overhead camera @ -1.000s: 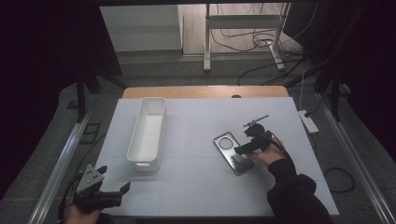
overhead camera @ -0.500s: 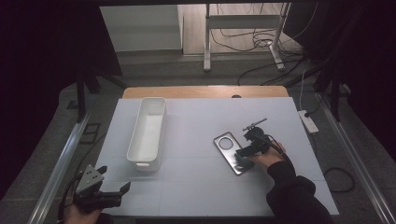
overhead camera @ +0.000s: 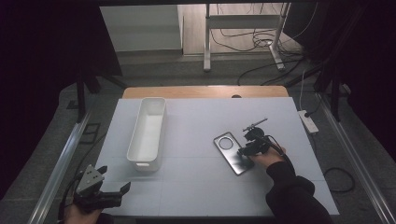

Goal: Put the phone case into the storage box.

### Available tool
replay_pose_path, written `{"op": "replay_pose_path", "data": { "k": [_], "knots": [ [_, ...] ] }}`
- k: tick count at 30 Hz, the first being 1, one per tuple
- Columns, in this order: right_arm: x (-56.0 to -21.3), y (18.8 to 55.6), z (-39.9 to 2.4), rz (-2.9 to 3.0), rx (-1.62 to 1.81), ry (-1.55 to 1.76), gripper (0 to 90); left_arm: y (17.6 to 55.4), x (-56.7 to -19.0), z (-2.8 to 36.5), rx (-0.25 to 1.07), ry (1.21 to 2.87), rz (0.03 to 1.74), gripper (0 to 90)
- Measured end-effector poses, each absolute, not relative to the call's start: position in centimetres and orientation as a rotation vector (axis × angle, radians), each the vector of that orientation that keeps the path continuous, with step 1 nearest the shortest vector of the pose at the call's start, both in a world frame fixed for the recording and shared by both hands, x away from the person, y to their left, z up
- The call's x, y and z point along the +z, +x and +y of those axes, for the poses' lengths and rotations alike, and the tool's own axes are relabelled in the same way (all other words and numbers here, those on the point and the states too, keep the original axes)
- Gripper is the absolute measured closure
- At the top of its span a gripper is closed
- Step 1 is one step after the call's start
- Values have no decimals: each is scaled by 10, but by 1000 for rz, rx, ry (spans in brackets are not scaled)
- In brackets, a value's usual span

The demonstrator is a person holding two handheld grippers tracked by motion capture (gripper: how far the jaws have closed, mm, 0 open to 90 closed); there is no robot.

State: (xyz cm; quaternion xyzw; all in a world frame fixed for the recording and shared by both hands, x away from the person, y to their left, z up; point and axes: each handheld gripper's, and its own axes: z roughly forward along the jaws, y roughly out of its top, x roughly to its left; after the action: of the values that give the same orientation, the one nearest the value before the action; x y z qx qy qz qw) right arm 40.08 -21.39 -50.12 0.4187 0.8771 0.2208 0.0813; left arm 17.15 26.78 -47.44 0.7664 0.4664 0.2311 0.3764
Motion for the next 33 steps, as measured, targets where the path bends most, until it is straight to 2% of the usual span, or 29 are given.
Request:
{"op": "replay_pose_path", "data": {
  "k": [2, 5, 6, 9, 24, 33],
  "knots": [
    [-501, 402, -215, 2629, 669, 1261, 684, 172, -474, 268, 591, 1961, 1193, 21],
    [-501, 402, -215, 2642, 685, 1280, 762, 172, -474, 267, 592, 1961, 1194, 21],
    [-501, 402, -215, 2642, 685, 1280, 762, 172, -474, 267, 592, 1961, 1194, 21],
    [-500, 401, -213, 2640, 670, 1270, 855, 172, -474, 267, 592, 1963, 1194, 22],
    [-499, 400, -211, 2628, 658, 1293, 884, 173, -474, 267, 588, 1971, 1187, 22],
    [-491, 392, -210, 2614, 726, 1234, 884, 175, -474, 270, 541, 1953, 1211, 30]
  ]
}}
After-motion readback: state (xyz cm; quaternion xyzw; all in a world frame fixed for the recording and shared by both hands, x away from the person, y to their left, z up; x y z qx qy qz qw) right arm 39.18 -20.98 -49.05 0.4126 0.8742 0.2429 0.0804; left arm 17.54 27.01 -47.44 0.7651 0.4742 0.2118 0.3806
